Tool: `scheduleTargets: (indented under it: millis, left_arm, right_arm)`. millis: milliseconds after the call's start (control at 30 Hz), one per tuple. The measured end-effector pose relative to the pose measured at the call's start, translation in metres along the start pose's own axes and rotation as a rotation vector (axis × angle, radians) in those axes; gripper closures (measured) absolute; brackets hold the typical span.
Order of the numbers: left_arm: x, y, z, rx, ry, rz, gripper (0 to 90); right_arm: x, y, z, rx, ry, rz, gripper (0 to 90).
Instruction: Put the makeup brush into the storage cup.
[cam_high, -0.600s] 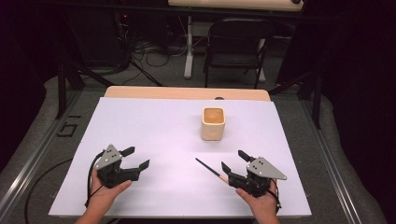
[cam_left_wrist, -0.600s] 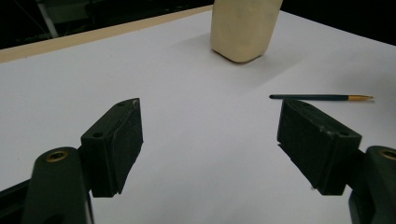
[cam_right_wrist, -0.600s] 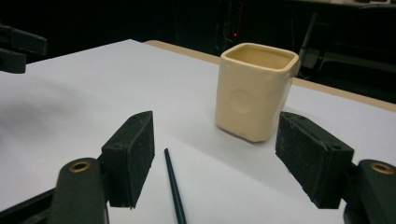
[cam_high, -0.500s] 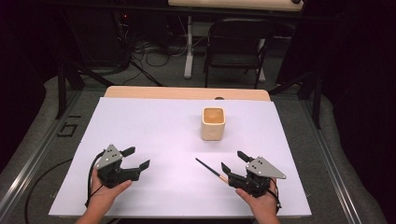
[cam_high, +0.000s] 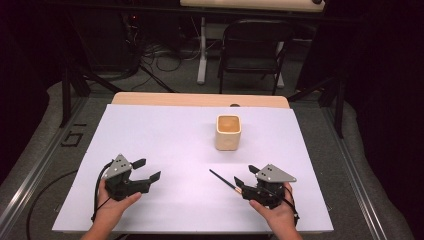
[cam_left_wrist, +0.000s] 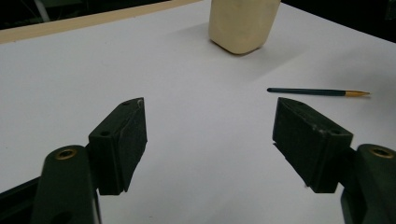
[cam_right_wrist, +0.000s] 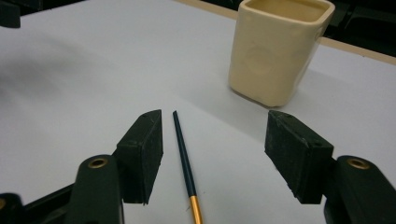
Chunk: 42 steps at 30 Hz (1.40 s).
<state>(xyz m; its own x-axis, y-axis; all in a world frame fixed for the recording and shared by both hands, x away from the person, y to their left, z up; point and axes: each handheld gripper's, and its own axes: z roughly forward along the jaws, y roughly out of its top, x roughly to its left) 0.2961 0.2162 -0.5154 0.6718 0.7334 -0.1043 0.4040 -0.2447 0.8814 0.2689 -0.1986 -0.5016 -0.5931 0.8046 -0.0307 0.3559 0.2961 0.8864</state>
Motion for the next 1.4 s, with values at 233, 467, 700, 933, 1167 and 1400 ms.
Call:
scheduleTargets:
  millis: [233,467,700,933,1167,1400]
  left_arm:
    - [0.0,-0.001,0.004,0.02,-0.007,0.011,29.3]
    - [-0.002,-0.003,0.003,0.03,-0.001,0.034,30.6]
    - [-0.002,-0.005,0.001,0.034,0.001,0.032,30.5]
    - [-0.003,-0.006,-0.001,0.036,0.016,0.033,30.6]
    - [-0.003,-0.005,0.0,0.036,0.009,0.03,30.5]
    - [-0.003,-0.005,-0.001,0.04,0.018,0.03,30.5]
  right_arm:
    - [-0.002,0.006,0.009,0.11,0.052,-0.015,36.8]
    - [-0.007,0.012,0.018,0.193,0.086,-0.009,35.3]
    - [-0.013,0.021,0.022,0.251,0.086,-0.009,34.4]
    - [-0.018,0.027,0.028,0.304,0.08,-0.012,32.9]
    - [-0.019,0.034,0.031,0.395,0.091,-0.046,32.6]
    - [-0.021,0.042,0.036,0.47,0.101,-0.063,32.8]
